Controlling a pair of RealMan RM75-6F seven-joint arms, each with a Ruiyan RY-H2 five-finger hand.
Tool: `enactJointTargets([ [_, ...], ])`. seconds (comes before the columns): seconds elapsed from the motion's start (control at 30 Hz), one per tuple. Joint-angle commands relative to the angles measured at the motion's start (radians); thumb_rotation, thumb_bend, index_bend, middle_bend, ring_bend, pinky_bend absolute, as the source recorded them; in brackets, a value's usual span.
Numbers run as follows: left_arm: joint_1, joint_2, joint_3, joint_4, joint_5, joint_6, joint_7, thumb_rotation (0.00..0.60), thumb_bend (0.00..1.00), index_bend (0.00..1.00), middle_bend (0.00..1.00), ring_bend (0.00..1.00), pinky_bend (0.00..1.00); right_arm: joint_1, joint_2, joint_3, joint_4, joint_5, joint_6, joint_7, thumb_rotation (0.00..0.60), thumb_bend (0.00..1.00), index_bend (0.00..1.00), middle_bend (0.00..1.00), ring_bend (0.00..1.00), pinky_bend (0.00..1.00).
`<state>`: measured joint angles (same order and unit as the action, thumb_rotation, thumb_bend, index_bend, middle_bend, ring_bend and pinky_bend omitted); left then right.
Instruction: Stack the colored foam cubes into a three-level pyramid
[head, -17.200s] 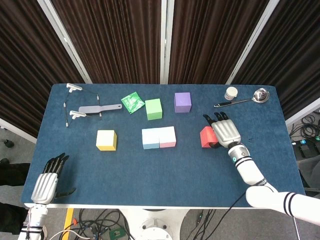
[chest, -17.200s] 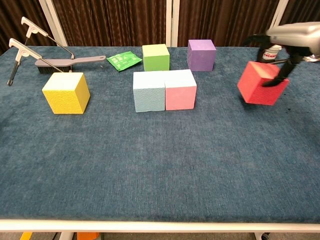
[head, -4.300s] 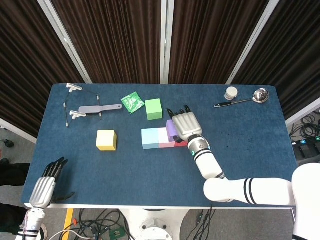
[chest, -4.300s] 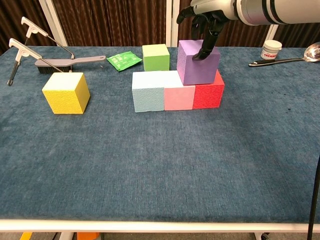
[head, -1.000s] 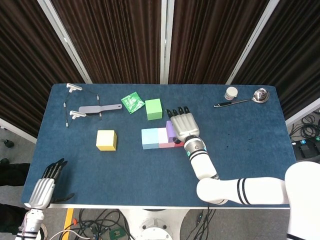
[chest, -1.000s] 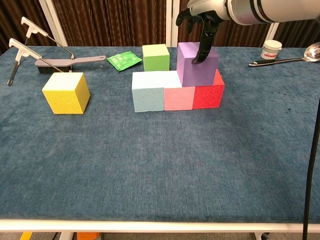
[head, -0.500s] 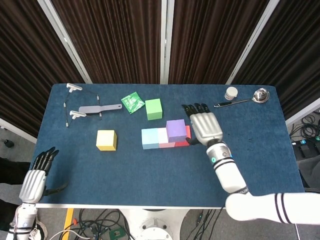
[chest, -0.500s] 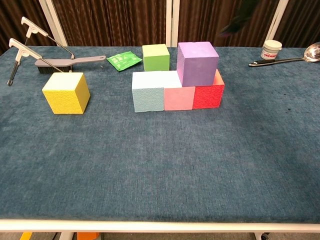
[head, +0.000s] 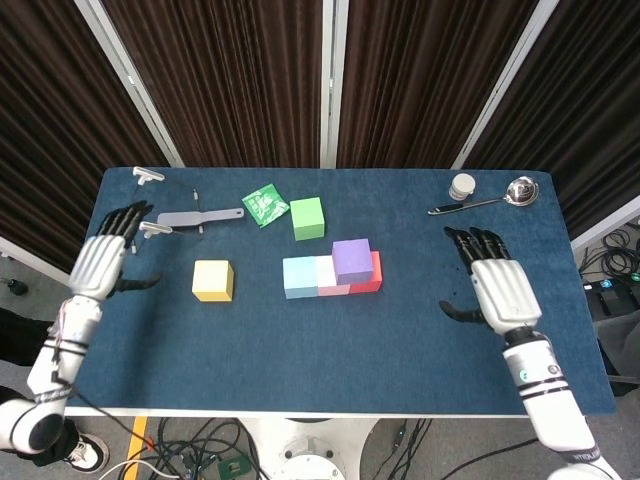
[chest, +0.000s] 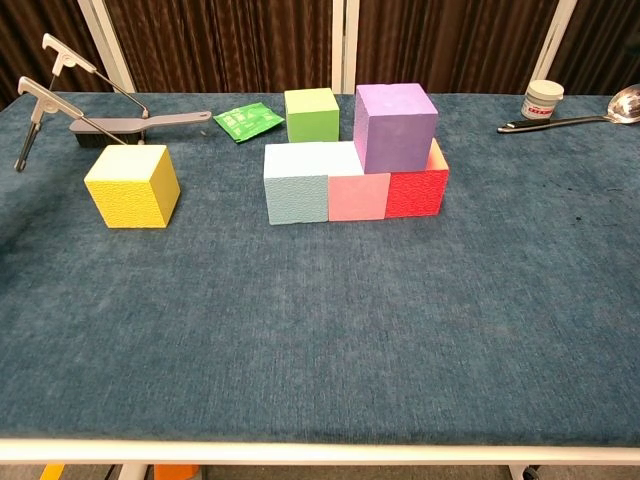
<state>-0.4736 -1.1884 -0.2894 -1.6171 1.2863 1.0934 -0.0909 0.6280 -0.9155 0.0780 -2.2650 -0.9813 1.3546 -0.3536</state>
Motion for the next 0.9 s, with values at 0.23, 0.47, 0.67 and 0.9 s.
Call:
enactJointTargets([
  [0.23, -0.293, -0.159, -0.108, 0.145, -0.253, -0.262, 0.162, 0.6, 0.19, 0.06, 0.07, 0.0, 0.0, -0.224, -0.101, -0.064, 0.177, -0.275, 0.166, 0.179, 0.6, 0.09, 0.0, 0.0, 0.0, 0.0],
  [0.47, -0.471, -0.303, -0.114, 0.301, -0.401, -0.366, 0.272, 0.6, 0.17, 0.06, 0.08, 0.0, 0.0, -0.226, -0.053, -0.001, 0.172, -0.264, 0.137, 0.206, 0.6, 0.09, 0.0, 0.0, 0.0, 0.0],
  [0.67, -0.584, -0.411, -0.122, 0.462, -0.508, -0.456, 0.273, 0.6, 0.15, 0.06, 0.1, 0.0, 0.0, -0.198, -0.014, 0.065, 0.169, -0.209, 0.064, 0.24, 0.6, 0.09, 0.0, 0.0, 0.0, 0.0],
  [0.9, -0.664, -0.51, -0.115, 0.67, -0.567, -0.54, 0.248, 0.6, 0.14, 0.05, 0.1, 0.0, 0.0, -0.183, -0.011, 0.099, 0.176, -0.19, 0.014, 0.232, 0.6, 0.09, 0.0, 0.0, 0.0, 0.0],
])
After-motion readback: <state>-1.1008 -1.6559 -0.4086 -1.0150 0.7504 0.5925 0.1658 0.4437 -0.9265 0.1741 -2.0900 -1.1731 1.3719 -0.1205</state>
